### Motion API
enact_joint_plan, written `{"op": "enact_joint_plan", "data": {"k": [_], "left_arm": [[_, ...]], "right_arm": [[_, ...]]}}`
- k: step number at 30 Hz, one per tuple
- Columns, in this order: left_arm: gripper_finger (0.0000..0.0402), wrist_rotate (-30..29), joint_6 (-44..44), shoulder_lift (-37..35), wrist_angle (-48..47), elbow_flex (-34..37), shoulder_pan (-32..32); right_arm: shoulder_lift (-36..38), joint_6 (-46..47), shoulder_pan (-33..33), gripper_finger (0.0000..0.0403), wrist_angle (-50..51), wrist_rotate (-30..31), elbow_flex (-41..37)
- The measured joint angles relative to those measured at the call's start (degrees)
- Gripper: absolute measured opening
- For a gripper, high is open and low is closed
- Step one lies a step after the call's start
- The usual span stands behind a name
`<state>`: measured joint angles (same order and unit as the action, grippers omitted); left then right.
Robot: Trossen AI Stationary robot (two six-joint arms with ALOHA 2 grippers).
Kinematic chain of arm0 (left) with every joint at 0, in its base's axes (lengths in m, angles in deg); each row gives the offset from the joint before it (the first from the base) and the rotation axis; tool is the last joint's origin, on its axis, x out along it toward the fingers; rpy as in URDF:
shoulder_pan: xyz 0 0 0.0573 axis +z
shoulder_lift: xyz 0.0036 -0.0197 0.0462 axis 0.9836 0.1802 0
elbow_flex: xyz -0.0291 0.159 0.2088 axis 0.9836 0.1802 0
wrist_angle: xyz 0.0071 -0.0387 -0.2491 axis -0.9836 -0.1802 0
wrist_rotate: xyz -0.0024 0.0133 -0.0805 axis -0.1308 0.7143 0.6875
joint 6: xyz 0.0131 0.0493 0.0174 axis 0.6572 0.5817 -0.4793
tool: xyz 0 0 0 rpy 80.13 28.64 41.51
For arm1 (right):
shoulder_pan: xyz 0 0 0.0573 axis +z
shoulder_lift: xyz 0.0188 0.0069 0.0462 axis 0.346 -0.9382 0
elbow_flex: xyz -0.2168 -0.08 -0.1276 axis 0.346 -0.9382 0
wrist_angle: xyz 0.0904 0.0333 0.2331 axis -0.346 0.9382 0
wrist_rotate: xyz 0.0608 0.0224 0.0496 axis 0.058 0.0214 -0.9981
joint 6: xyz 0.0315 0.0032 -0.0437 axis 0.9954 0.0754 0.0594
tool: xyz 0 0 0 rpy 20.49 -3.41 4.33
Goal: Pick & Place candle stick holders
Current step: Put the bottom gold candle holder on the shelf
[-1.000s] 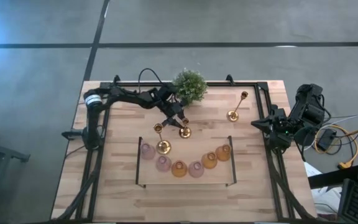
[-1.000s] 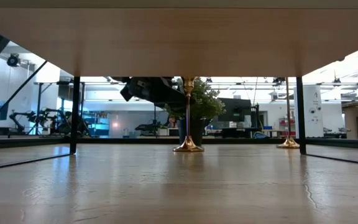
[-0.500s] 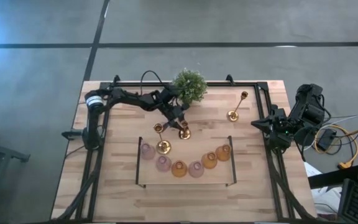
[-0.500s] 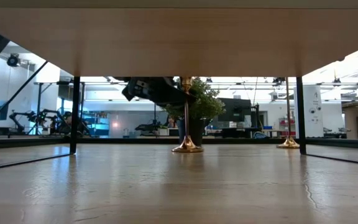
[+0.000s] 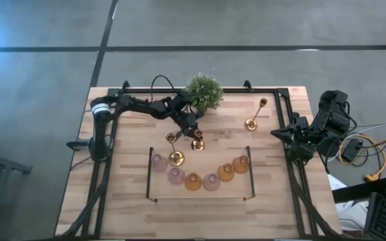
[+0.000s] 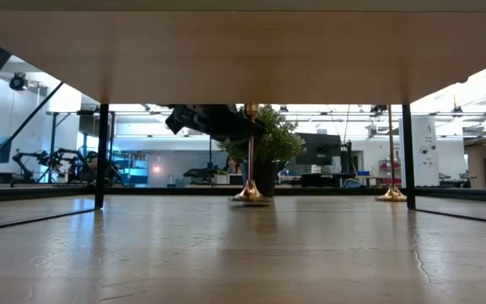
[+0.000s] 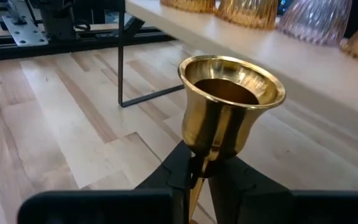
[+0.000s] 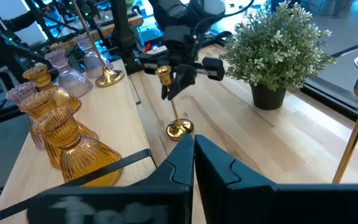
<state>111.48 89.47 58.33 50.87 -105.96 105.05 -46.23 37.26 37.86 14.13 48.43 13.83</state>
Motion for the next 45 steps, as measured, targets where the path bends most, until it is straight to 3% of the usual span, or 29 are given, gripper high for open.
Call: {"op": "enact_joint_plan", "data": {"k": [12, 25, 29, 36, 40, 45], "left_arm": [[0.0036, -0.8, -0.5, -6.8, -3.7, -0.2, 0.1], [0.0036, -4.0, 4.2, -13.0, -15.2, -5.2, 0.8], [0.0036, -4.3, 6.2, -13.5, -18.8, -8.4, 1.0], [0.0036, -4.5, 13.4, -13.5, -33.3, -18.0, 1.8], [0.0036, -1.2, 18.0, -13.4, -40.0, -22.6, 1.9], [0.0036, 4.7, 20.3, -12.4, -41.6, -25.2, 2.3]], "right_arm": [[0.0, 0.0, 0.0, 0.0008, 0.0, 0.0, 0.0], [0.0, 0.0, 0.0, 0.0008, 0.0, 0.0, 0.0], [0.0, 0.0, 0.0, 0.0008, 0.0, 0.0, 0.0], [0.0, 0.0, 0.0, 0.0008, 0.0, 0.0, 0.0], [0.0, 0.0, 0.0, 0.0008, 0.0, 0.0, 0.0], [0.0, 0.0, 0.0, 0.0008, 0.0, 0.0, 0.0]]}}
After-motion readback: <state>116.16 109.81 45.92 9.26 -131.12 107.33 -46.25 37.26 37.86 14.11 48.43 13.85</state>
